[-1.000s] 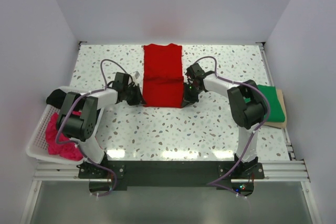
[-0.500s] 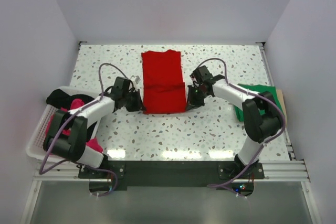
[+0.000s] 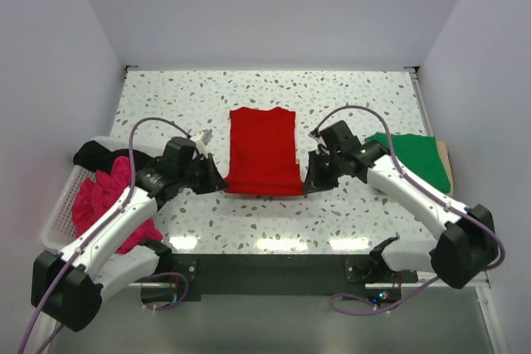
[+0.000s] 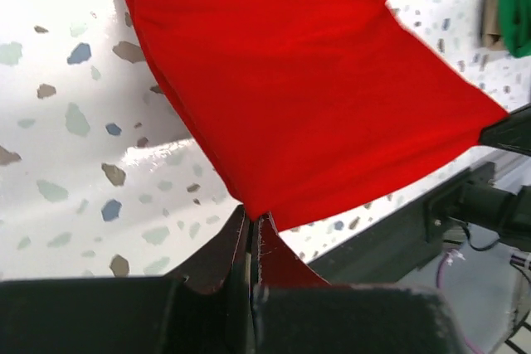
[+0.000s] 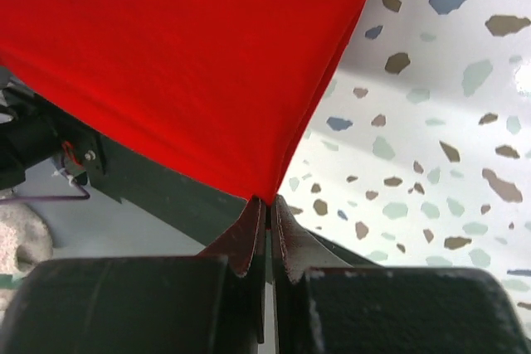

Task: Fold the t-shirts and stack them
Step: Fold the tshirt

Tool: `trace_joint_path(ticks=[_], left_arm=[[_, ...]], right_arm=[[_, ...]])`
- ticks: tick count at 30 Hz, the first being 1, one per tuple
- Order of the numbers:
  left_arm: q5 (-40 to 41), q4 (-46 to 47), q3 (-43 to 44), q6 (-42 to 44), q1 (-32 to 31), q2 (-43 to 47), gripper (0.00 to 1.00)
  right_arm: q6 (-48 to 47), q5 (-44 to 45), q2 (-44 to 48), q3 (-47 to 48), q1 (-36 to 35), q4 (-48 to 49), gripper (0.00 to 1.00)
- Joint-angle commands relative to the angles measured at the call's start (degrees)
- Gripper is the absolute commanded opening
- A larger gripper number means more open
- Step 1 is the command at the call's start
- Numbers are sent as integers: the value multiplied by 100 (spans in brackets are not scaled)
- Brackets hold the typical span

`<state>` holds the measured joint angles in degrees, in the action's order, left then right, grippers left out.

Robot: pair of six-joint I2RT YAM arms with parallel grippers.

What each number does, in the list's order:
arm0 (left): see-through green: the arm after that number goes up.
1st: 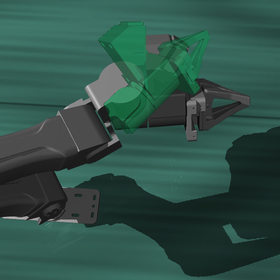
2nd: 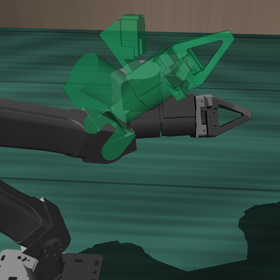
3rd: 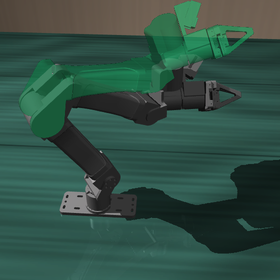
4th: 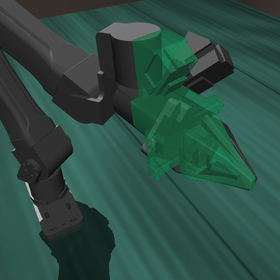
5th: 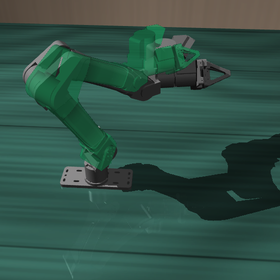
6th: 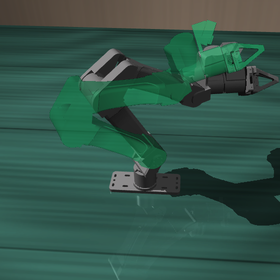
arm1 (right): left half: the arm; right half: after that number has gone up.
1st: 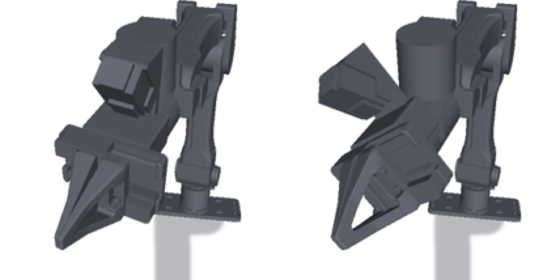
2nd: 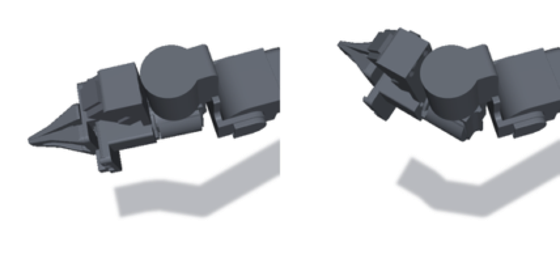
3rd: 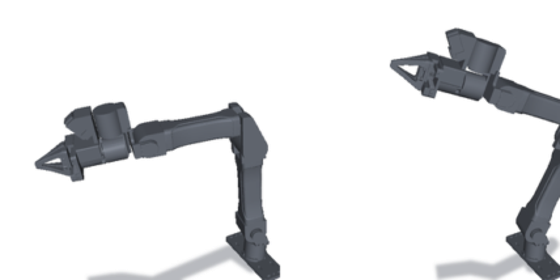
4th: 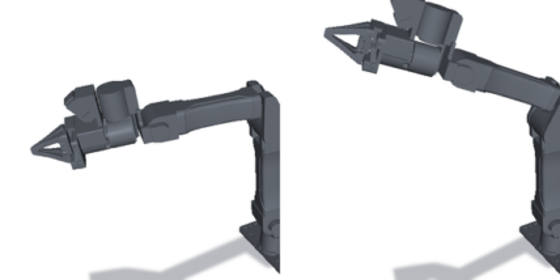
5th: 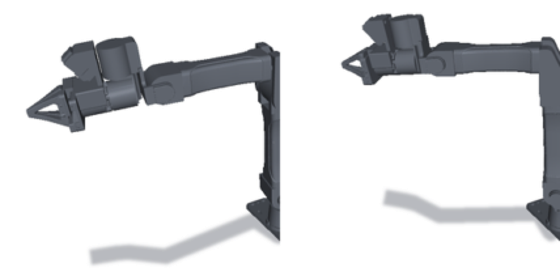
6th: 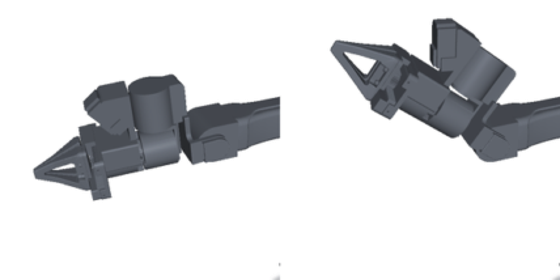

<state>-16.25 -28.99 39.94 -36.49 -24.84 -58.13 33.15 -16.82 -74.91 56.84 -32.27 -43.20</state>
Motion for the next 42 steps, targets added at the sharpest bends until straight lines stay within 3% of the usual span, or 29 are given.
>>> trace_joint_path(ticks=[1,6,13,25,35,42], left_arm=[[96,-808,31,-323,-21,582,0],[-19,-959,241,-464,-21,838,0],[386,-793,936,-183,-21,180,0],[456,-230,1920,353,260,-1323,0],[-325,368,2281,608,946,-2272,0],[-572,587,3018,810,1271,-3212,0]], right_arm=[[253,328,687,-41,-25,-707,0],[394,618,1040,257,-33,-944,0],[395,1399,777,871,-16,-716,0],[87,1664,-602,1856,247,-233,0],[-177,1796,-1701,2876,520,-162,0],[-335,1805,-2475,3596,704,-162,0]])
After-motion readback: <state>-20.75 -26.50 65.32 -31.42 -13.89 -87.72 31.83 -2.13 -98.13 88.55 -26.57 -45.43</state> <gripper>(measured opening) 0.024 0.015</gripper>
